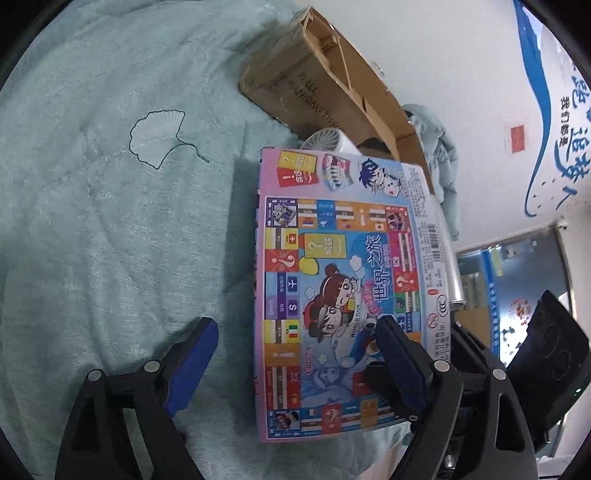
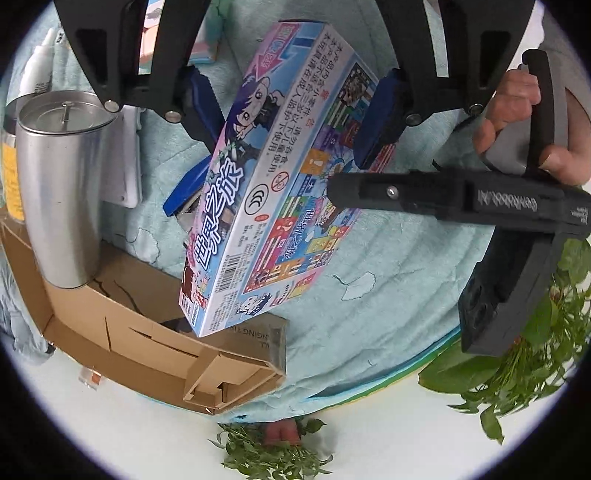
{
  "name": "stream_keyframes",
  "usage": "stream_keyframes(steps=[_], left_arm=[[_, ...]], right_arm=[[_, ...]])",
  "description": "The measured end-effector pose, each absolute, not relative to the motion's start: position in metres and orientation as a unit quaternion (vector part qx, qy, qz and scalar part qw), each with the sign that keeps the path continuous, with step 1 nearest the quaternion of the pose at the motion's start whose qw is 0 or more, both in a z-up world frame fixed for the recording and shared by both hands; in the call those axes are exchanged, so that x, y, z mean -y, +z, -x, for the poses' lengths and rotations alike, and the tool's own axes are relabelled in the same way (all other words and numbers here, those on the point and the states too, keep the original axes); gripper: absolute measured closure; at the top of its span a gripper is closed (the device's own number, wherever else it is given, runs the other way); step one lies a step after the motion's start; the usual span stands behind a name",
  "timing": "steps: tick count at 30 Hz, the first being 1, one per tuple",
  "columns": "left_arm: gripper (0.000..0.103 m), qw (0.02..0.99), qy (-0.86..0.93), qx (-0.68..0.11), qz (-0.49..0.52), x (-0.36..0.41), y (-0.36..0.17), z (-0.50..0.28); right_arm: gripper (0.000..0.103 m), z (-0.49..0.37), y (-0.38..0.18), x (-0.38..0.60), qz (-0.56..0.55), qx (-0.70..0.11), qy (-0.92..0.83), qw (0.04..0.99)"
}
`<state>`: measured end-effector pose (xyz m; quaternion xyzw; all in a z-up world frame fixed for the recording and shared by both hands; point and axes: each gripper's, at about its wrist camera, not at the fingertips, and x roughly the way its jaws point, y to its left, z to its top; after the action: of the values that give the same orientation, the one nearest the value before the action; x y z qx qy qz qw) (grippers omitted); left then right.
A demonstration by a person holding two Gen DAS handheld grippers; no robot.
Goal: Organize rigid objects
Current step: 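Lift the game box and carry it over the cardboard box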
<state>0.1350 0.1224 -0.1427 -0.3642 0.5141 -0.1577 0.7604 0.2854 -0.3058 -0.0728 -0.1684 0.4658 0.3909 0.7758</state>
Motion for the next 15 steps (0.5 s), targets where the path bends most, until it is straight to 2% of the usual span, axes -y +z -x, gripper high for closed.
stream_keyframes(steps=[10,13,15], left_arm=[[0.013,0.758,-0.180,-0.510,0.365,-0.105,-0.146,-0.142],[0.012,0.753,-0.189,-0.506,0.376,-0.099,-0.144,-0.147],[0.013,0.769,-0.173,-0.512,0.342,-0.088,-0.138,-0.150]], right_arm=[[0.036,-0.281,-0.056,0.318,0.233,-0.419,0.353,0.803],[0.034,-0.286,-0.065,0.315,0.215,-0.456,0.386,0.773],[0.033,-0.287,-0.069,0.314,0.205,-0.464,0.388,0.770]])
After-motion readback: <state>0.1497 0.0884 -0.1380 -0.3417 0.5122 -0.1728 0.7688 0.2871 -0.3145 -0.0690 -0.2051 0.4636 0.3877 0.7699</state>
